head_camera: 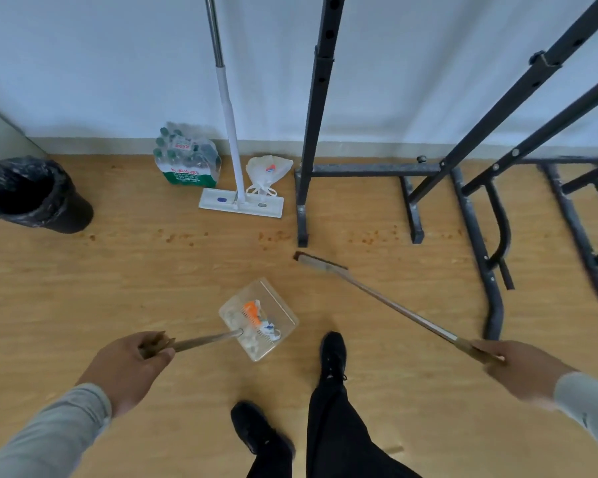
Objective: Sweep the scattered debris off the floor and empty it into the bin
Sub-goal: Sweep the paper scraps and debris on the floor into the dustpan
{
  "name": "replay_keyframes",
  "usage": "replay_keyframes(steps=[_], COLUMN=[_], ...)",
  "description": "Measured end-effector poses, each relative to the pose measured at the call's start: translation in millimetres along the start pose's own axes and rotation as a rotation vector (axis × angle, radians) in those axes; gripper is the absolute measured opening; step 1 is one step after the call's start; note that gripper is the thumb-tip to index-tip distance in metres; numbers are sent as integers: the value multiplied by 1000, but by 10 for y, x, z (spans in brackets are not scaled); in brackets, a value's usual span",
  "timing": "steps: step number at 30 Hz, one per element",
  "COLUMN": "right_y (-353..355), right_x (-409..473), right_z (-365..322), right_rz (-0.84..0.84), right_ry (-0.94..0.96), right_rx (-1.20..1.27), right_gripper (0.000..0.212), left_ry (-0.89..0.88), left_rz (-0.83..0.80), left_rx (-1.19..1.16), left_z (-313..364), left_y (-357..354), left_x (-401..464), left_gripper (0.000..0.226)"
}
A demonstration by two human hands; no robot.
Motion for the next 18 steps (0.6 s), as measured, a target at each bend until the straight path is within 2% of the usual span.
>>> replay_keyframes(steps=[3, 6, 10, 12, 14, 16, 18], right_y=[-64, -268, -770, -805, -668, -515, -351], right_x=[321, 586, 293, 165, 148, 137, 154], right_z=[-283, -657, -752, -520, -196, 136, 328], right_rz=[30, -59, -178, -239, -287, -267, -233], right_ry=[21, 1, 23, 55, 39, -13, -72], right_rx=[13, -9, -17, 53, 221, 419, 561], right_gripper=[63, 77, 83, 79, 64, 52, 48], left_ry=[-14, -25, -41, -74, -90, -100, -107], left_rz=[4, -9, -65, -82, -102, -114, -115], left_rx=[21, 68, 102, 143, 153, 152, 143], left_z=[189, 334, 560, 651, 731, 822, 912], left_y=[-33, -80, -108, -119, -137, -155, -190], left_x=[35, 73, 125, 163, 215, 281, 360], left_gripper=[20, 23, 24, 26, 24, 22, 18])
Point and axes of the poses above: each hand's wrist, its own x-axis towards the middle knuckle, its own y-axis out of the back of the hand, z = x × y, the point moved 1 cm from there along x, towards the middle knuckle, and after that the axes turned 5 degrees about -x, right-handed, at the moved point
